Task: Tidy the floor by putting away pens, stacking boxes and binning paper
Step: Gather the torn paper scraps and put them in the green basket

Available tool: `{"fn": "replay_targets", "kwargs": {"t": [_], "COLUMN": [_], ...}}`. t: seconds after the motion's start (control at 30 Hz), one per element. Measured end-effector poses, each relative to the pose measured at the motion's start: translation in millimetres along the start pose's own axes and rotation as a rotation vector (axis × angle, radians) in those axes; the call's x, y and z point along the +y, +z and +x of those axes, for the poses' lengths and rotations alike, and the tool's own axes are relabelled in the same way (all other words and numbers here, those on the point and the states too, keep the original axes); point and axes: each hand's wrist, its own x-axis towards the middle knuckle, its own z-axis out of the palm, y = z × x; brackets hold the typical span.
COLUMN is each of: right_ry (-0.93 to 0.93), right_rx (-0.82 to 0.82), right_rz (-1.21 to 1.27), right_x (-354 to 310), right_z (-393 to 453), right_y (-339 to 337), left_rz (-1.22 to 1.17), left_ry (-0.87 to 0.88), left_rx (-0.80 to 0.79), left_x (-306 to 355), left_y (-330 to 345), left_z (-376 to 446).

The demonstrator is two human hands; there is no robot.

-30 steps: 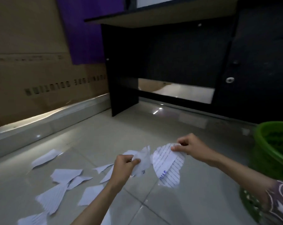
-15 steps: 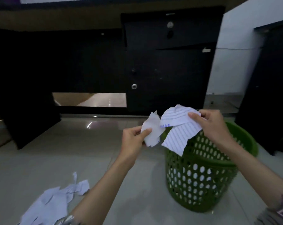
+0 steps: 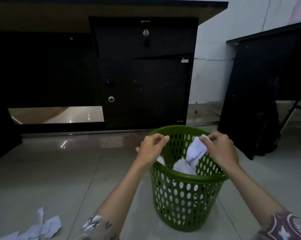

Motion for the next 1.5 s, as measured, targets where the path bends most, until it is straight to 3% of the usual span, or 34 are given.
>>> {"fn": "replay_targets", "kwargs": {"t": [0.27, 0.7, 0.87, 1.0, 1.27, 1.5], "right_ry": [0.065, -0.125, -0.203, -0.230, -0.361, -0.526], "right_rx": [-0.082, -0.243, -0.449, -0.702, -1.127, -1.441], "right_rz": [0.139, 0.543, 0.686, 0.768, 0.739, 0.705], "right_x": [-24.7, -142.0, -188.5, -219.0, -268.2, -289.6], "right_z": [-6.9, -57.2, -109.4, -173.2, -299.1, -384.9], "right_y": [20.2, 86.4, 136.3, 175.3, 218.7, 226.4], "left_rz": [-0.060, -0.080, -0.049, 0.018, 0.151, 0.278], "left_ry": [0.026, -0.039, -0.125, -0.261, -0.548, -0.768], "left_rx": [0.142, 0.366, 0.450, 0.532, 0.776, 0.898], "left_x": [-16.8, -51.0, -76.1, -108.2, -143.8, -152.9], "left_y": [-30.9, -121.7, -169.2, -210.8, -271.4, -280.8], "left_z": [-14.6, -73.9, -138.0, -212.6, -380.7, -516.7]}}
